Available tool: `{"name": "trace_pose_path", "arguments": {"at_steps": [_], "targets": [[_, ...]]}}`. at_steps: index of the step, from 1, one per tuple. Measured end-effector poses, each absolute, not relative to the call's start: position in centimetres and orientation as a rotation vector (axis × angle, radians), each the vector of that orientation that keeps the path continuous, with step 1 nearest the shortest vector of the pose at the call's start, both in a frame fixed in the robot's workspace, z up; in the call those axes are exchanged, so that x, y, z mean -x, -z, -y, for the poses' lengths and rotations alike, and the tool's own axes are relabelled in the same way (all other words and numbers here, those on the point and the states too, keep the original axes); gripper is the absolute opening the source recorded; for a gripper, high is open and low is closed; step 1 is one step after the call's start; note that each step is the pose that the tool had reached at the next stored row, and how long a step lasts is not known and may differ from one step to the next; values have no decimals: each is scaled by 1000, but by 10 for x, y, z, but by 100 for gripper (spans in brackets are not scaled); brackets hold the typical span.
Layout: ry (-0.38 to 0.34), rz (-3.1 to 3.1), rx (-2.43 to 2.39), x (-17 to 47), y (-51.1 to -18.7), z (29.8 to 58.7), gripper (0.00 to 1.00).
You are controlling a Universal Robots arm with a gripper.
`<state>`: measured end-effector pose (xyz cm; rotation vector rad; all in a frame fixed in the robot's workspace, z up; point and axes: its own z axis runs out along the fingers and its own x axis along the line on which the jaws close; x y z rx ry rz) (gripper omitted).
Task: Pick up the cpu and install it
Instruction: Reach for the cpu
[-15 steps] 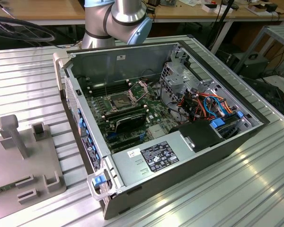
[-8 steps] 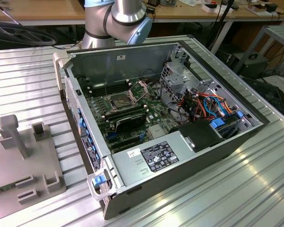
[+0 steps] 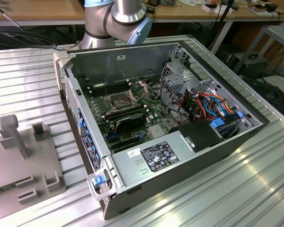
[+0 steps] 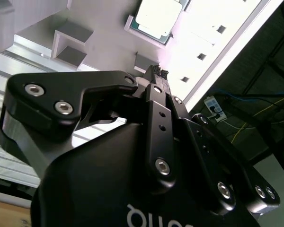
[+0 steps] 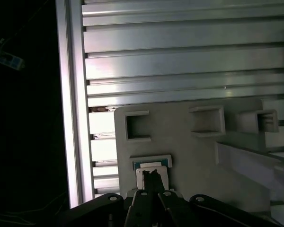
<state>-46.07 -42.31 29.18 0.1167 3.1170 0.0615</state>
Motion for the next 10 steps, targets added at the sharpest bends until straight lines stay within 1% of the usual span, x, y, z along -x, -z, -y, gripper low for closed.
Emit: {"name": "trace_pose_path", "arguments": {"at_steps": [10], "targets": [[-60,-3117,-117,461,-282,426,11]]}}
